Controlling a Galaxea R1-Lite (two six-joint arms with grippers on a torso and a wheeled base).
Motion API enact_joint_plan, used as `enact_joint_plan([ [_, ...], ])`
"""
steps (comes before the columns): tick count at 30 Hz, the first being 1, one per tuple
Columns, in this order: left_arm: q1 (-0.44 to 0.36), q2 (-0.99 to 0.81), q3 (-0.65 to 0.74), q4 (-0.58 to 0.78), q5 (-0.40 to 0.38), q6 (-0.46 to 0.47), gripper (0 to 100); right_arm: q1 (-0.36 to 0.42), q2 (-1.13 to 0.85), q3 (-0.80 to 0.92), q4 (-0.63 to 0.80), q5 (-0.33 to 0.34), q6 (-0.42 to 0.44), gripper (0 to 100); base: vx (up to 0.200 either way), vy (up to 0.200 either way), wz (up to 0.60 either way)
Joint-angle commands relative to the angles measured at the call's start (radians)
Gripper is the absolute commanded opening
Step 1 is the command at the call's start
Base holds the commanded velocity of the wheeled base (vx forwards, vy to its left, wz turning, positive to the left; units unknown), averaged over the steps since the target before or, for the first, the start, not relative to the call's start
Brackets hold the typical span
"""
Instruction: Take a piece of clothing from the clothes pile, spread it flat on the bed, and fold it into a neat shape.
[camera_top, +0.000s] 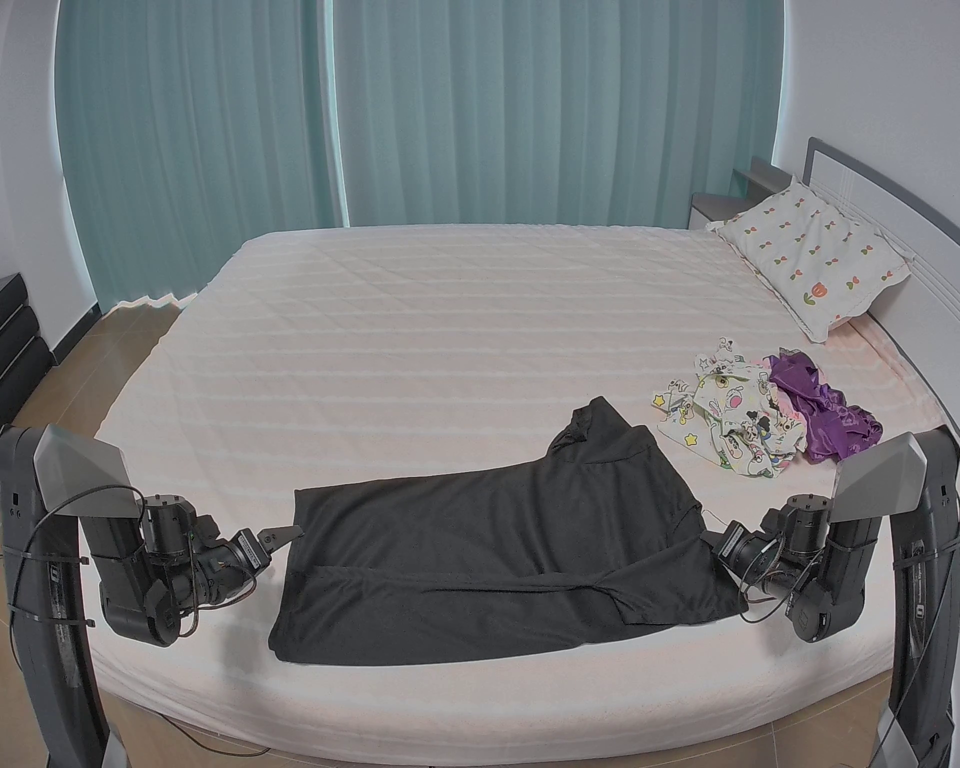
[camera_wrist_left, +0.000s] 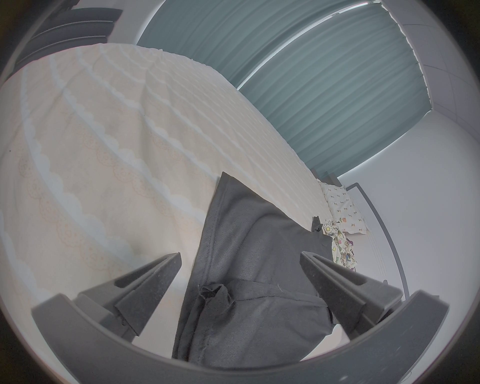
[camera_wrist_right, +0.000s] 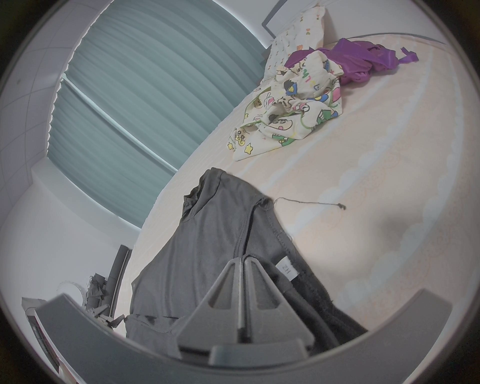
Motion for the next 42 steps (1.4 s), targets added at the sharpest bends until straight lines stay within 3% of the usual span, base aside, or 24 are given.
enact_joint_plan([
  [1, -0.003, 0.007, -0.001, -0.001, 0.002, 0.001, 100, -0.006, 0.0, -0.009, -0.012, 0.0, 0.004, 0, 0.0, 0.0, 0.0],
  [7, -0.003, 0.005, -0.003, -0.001, 0.002, -0.007, 100, -0.005, 0.004, -0.026, -0.012, -0.024, 0.015, 0, 0.0, 0.0, 0.0],
  [8, -0.003, 0.005, -0.003, -0.001, 0.002, -0.007, 100, -0.002, 0.004, -0.021, -0.012, -0.024, 0.015, 100, 0.0, 0.0, 0.0],
  [16, -0.003, 0.0, -0.004, -0.001, 0.005, -0.013, 100, -0.002, -0.003, -0.021, -0.013, -0.029, 0.015, 100, 0.0, 0.0, 0.0],
  [19, 0.0, -0.016, -0.013, -0.001, 0.008, -0.045, 100, -0.017, -0.023, -0.016, -0.013, -0.06, 0.02, 100, 0.0, 0.0, 0.0],
  [23, -0.003, -0.038, -0.027, -0.008, 0.091, -0.099, 100, -0.049, -0.042, 0.004, -0.012, -0.076, 0.041, 100, 0.0, 0.0, 0.0],
  [31, -0.02, -0.035, -0.021, -0.025, 0.097, -0.108, 100, -0.071, -0.074, 0.017, -0.013, -0.092, 0.095, 100, 0.0, 0.0, 0.0],
  [42, -0.035, -0.047, -0.003, -0.033, 0.103, -0.097, 100, -0.072, -0.074, 0.019, -0.012, -0.093, 0.125, 100, 0.0, -0.164, 0.0],
])
